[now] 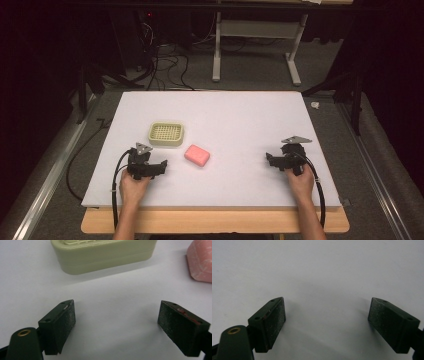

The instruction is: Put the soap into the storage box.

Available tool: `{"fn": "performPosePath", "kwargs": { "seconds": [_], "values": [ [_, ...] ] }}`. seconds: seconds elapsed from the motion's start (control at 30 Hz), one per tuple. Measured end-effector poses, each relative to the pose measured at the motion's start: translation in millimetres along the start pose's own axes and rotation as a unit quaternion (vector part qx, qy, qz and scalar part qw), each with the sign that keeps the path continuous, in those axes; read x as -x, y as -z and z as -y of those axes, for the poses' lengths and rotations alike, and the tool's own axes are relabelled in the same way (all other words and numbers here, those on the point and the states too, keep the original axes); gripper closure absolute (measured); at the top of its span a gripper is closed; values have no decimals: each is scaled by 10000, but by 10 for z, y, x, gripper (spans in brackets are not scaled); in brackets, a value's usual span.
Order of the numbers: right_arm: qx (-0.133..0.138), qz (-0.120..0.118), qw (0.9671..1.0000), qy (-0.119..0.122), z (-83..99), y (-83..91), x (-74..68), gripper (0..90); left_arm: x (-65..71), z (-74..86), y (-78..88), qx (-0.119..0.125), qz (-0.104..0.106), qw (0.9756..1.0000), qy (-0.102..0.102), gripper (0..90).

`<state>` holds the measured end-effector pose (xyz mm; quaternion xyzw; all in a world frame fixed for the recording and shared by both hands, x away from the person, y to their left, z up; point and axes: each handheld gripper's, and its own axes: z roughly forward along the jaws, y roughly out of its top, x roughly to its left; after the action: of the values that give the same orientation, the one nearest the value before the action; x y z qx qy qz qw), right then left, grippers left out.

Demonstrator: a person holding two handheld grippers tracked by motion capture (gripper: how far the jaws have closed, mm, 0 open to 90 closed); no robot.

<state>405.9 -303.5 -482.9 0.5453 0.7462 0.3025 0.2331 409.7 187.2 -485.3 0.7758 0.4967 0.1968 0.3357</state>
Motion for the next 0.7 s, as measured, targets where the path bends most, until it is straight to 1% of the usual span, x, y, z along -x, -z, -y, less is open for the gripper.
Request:
{"fn": "performPosePath", "kwargs": {
  "seconds": [0.1, 0.2, 0.27, 0.33, 0.4, 0.5, 0.53, 0.57, 0.63, 0.7],
  "values": [
    [0, 0, 10000, 1, 0, 0, 0, 151, 33, -21, 17, 67, 76, 9999, 19, 155],
    [-1, 1, 10000, 2, 0, 0, 0, 151, 45, -41, 26, 103, 83, 9999, 29, 155],
    [4, 4, 10000, 8, 0, -1, 1, 151, 75, -67, 55, 227, 124, 9997, 49, 155],
    [3, 4, 10000, 8, 0, -1, 1, 151, 87, -73, 67, 252, 145, 9996, 38, 155],
    [3, 3, 10000, 8, 0, -1, 1, 151, 135, -90, 103, 326, 218, 9992, 11, 155],
    [-1, 2, 10000, 3, 0, 0, 0, 151, 169, -109, 128, 374, 259, 9990, -23, 155],
    [0, 2, 10000, 2, 0, 0, 0, 151, 187, -116, 141, 423, 280, 9987, -26, 155],
    [3, 5, 10000, 9, 0, -1, 1, 151, 218, -132, 162, 490, 382, 9981, -8, 155],
    [0, 1, 10000, 3, 0, 0, 0, 151, 238, -142, 172, 485, 400, 9980, -4, 155],
    [0, 2, 10000, 4, 0, 0, 0, 151, 284, -165, 187, 507, 433, 9978, -60, 155]
  ]
}}
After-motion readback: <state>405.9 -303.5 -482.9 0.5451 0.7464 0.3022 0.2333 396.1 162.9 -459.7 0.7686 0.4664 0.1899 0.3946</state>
